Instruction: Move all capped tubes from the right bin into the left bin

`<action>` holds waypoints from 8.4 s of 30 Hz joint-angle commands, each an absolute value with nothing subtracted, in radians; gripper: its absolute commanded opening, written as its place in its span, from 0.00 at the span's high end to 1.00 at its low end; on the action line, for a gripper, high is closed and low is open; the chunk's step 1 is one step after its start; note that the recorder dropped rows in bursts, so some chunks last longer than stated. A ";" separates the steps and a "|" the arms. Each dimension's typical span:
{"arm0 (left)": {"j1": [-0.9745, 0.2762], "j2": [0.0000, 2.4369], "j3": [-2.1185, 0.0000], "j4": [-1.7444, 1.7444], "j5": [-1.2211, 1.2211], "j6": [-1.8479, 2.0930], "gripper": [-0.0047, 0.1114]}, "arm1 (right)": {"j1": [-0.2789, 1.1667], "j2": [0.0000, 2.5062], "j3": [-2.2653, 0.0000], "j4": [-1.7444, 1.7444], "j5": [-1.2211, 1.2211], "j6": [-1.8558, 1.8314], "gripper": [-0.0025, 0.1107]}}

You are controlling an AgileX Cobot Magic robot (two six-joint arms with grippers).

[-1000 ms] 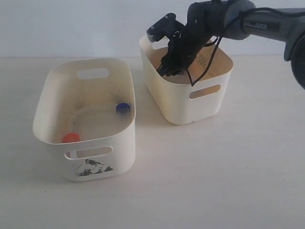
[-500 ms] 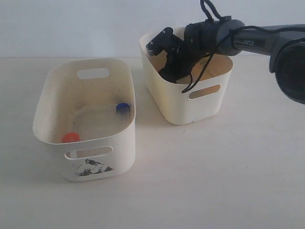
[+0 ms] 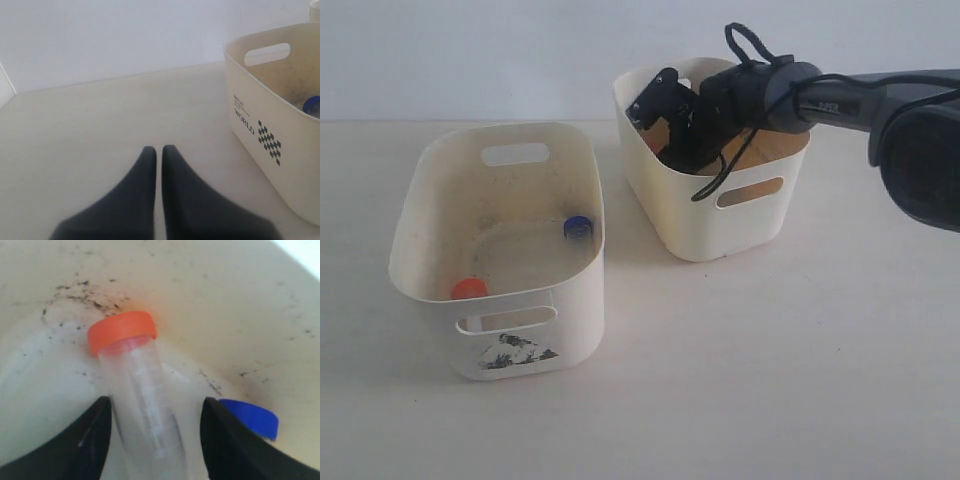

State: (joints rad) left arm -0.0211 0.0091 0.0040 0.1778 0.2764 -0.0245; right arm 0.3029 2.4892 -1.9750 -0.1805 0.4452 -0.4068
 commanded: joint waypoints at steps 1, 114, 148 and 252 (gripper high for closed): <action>-0.020 0.007 0.000 0.177 0.261 -0.036 0.92 | 0.299 2.515 -1.966 -0.349 0.500 -0.368 0.52; -0.020 0.007 0.000 0.177 0.261 -0.036 0.92 | 0.301 2.307 -1.966 -0.253 0.766 0.184 0.53; -0.020 0.007 0.000 0.177 0.261 -0.036 0.92 | 0.390 2.421 -1.966 -0.542 0.738 0.239 0.53; -0.020 0.007 0.000 0.177 0.261 -0.036 0.92 | 0.401 2.306 -1.966 -0.416 0.751 0.494 0.58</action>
